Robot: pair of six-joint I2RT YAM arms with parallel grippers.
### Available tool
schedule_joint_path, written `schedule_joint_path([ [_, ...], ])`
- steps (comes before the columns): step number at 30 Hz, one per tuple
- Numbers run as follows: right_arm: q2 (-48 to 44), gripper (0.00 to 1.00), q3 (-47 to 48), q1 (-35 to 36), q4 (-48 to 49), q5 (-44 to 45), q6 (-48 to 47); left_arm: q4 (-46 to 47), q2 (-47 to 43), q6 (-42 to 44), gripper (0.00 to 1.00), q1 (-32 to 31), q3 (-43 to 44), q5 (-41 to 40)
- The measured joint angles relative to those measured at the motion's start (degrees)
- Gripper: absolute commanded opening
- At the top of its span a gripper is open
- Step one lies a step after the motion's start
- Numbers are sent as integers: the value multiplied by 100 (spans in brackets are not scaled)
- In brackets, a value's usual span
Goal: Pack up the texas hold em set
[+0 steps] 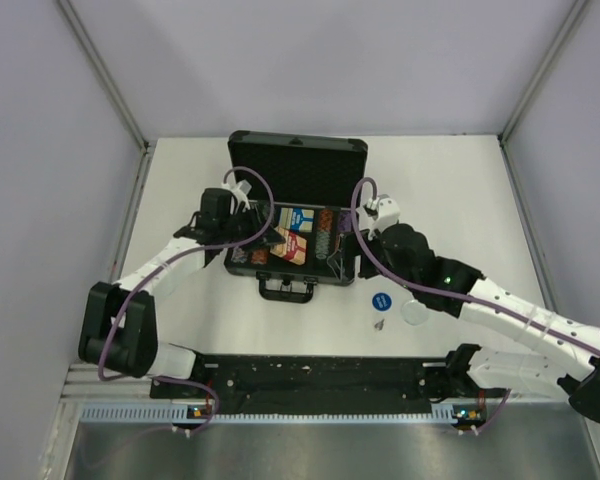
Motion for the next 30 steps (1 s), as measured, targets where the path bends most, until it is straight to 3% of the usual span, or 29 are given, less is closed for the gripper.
schedule_joint_path([
  [17,17,93,-37,0,-68,-7,372,575,629,74,1,-9,-111,426],
  [26,26,93,-116,0,-92,-11,470,612,702,72,51,-24,-173,363],
  [30,26,93,-122,0,-90,-11,518,57,702,223,58,-55,-118,50],
])
